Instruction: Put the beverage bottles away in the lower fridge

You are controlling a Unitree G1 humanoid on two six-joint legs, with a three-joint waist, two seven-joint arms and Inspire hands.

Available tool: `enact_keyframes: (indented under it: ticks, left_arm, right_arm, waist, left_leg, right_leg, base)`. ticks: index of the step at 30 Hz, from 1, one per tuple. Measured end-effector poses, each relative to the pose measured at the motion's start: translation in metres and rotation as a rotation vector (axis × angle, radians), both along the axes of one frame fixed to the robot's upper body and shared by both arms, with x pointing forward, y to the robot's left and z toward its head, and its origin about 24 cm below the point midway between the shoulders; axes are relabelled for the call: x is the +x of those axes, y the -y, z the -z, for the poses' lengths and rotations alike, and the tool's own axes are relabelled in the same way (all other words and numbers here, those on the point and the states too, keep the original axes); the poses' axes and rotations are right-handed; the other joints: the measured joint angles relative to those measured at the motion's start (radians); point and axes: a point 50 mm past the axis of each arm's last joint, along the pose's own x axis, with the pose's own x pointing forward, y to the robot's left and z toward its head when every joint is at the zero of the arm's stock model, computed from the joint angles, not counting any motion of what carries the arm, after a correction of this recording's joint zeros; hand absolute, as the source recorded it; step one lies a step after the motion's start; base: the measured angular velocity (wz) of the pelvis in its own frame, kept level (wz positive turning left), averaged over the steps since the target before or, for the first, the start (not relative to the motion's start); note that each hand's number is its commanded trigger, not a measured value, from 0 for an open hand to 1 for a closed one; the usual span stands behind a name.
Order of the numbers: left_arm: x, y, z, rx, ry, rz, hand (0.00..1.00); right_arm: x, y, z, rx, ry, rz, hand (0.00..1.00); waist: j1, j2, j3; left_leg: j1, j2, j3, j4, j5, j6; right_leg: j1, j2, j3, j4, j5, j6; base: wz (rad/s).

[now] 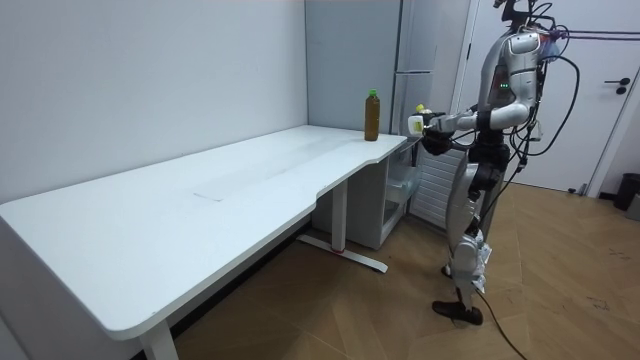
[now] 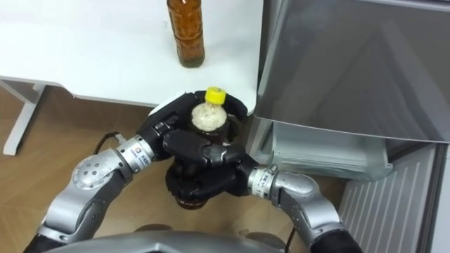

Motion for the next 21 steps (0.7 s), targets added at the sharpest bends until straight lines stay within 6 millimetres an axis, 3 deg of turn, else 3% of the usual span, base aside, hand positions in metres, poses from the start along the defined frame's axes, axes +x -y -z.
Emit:
enact_keyframes:
  ticks: [3,9,16,21]
  left_arm:
    - [0.000,0.000,0.000,0.001,0.005,-0.010,0.00]
    - [0.004,-0.002,-0.007,-0.007,0.054,-0.037,0.00]
    - [0.014,0.000,-0.038,-0.094,0.203,-0.084,0.00]
    - [0.018,-0.008,-0.046,-0.154,0.214,-0.152,0.00]
  right_arm:
    - [-0.001,0.001,0.000,-0.004,-0.002,-0.004,1.00]
    - [-0.002,0.000,0.001,0.002,-0.010,-0.008,1.00]
    - [-0.015,0.007,0.010,-0.009,-0.068,0.016,1.00]
    - [-0.015,0.009,0.010,-0.006,-0.069,0.027,1.00]
  waist:
    - [0.000,0.006,0.0038]
    - [0.004,0.009,0.0029]
    - [0.028,0.022,-0.0013]
    - [0.027,0.026,-0.0028]
  left_leg:
    - [-0.001,0.000,0.000,0.000,0.000,0.000]
    - [0.001,0.000,0.000,-0.001,0.000,0.000]
    - [0.007,0.000,0.003,-0.006,0.000,0.000]
    - [0.018,0.000,0.002,-0.006,0.000,0.000]
  right_leg:
    - [0.000,0.000,-0.001,0.000,0.000,0.000]
    - [0.001,0.000,-0.003,0.000,0.000,0.000]
    - [0.002,0.001,0.001,-0.002,0.000,0.000]
    - [0.017,0.001,0.000,-0.005,0.000,0.000]
  base:
    - [0.00]
    - [0.00]
    - [-0.02]
    - [-0.01]
